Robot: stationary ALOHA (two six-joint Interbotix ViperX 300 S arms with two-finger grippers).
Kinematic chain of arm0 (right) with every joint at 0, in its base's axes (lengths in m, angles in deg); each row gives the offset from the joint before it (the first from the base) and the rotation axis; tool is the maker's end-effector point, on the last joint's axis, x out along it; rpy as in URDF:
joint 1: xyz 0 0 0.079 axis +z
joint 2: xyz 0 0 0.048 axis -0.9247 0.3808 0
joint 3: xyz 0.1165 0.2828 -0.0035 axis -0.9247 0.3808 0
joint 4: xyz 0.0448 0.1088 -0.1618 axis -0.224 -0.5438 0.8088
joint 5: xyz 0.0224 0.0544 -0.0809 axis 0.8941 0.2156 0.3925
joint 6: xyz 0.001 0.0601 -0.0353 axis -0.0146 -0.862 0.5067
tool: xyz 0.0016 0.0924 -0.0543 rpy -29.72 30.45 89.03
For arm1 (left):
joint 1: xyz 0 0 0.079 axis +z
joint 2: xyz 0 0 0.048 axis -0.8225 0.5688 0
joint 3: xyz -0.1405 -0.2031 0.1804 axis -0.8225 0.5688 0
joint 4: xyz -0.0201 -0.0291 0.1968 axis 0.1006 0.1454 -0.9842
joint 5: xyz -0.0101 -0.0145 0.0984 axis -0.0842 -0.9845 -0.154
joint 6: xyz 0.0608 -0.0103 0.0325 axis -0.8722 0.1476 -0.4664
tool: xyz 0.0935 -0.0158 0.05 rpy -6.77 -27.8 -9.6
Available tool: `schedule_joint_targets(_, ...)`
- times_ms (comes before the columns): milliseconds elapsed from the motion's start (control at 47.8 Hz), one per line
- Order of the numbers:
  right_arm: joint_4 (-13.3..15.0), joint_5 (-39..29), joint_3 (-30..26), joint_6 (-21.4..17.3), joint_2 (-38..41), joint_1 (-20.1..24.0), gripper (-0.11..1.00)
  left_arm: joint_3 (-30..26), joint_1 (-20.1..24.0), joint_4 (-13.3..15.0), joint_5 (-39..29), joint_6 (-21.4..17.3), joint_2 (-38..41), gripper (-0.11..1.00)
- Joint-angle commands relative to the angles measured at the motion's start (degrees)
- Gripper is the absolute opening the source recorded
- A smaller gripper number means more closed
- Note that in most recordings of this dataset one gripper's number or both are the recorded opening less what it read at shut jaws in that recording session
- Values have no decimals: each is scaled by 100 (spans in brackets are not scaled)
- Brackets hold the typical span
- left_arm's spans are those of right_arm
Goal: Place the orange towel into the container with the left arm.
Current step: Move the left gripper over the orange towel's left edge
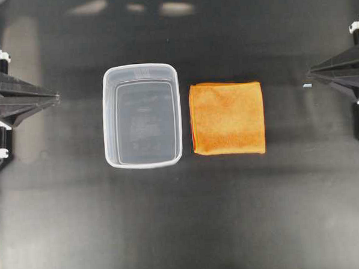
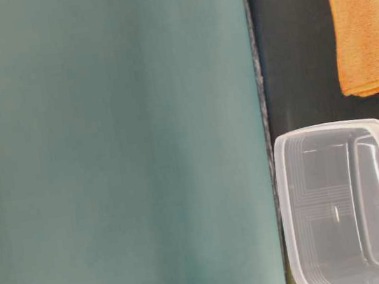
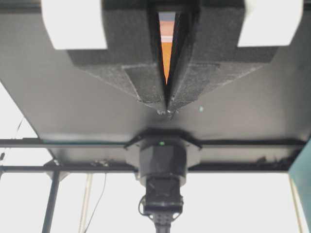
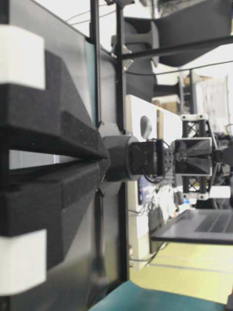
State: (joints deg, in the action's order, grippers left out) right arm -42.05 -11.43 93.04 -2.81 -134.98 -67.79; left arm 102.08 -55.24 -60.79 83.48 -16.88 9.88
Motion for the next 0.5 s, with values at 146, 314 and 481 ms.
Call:
schedule_joint_targets(146,-123,-132,-79,-220,0,35,-1,-756,18,-229,-817,299,677,0)
schedule_joint_targets(314,-123,-343,-53,-536,9,35,-1,-1441,53,-229,-1564,229,1292,0)
schedule_joint_targets(481,-123,-800,18,-773,-26,0,-1,-2259,123,-237,-2285,185,2030,0)
